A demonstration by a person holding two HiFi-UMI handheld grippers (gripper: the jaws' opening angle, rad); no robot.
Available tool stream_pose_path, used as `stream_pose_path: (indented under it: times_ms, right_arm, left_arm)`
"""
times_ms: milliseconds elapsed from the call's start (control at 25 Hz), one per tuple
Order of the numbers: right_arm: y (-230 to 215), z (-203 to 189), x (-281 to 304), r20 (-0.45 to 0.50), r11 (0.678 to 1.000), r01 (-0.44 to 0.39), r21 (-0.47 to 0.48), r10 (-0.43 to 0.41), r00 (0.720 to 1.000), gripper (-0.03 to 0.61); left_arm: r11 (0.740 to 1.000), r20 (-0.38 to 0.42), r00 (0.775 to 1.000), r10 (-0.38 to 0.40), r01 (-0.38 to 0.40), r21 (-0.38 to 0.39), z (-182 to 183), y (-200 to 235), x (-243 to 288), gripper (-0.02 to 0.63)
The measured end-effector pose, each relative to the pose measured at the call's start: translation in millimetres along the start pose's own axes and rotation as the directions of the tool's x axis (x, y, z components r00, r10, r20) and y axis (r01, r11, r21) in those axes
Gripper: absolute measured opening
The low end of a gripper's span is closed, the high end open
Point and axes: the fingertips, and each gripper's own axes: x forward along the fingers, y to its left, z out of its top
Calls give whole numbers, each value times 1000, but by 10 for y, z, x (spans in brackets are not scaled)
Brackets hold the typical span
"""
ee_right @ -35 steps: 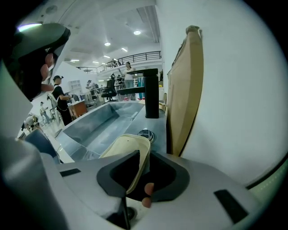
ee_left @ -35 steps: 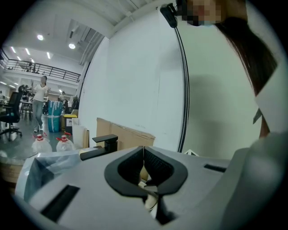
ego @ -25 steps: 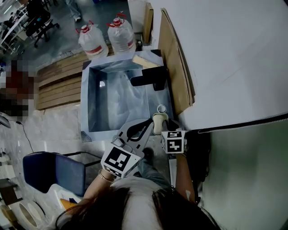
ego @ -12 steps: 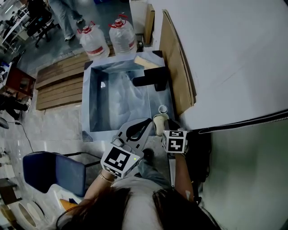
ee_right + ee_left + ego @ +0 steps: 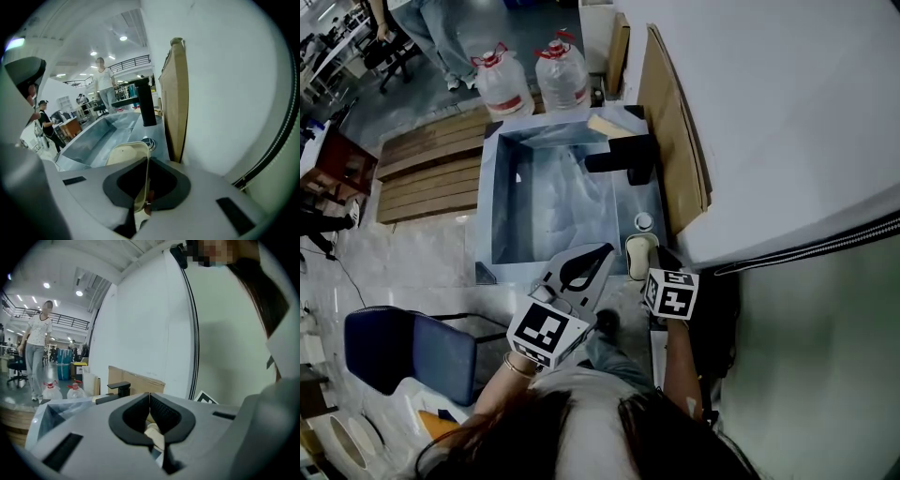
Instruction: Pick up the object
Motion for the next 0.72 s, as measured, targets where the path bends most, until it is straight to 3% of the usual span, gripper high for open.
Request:
stream_pose_path:
  times_ms: [720]
  right_arm:
    - [278, 372, -856, 184, 997, -29, 67, 16, 983, 34]
  left_arm:
    - [999, 71, 997, 43, -45, 22, 120, -227, -593, 9]
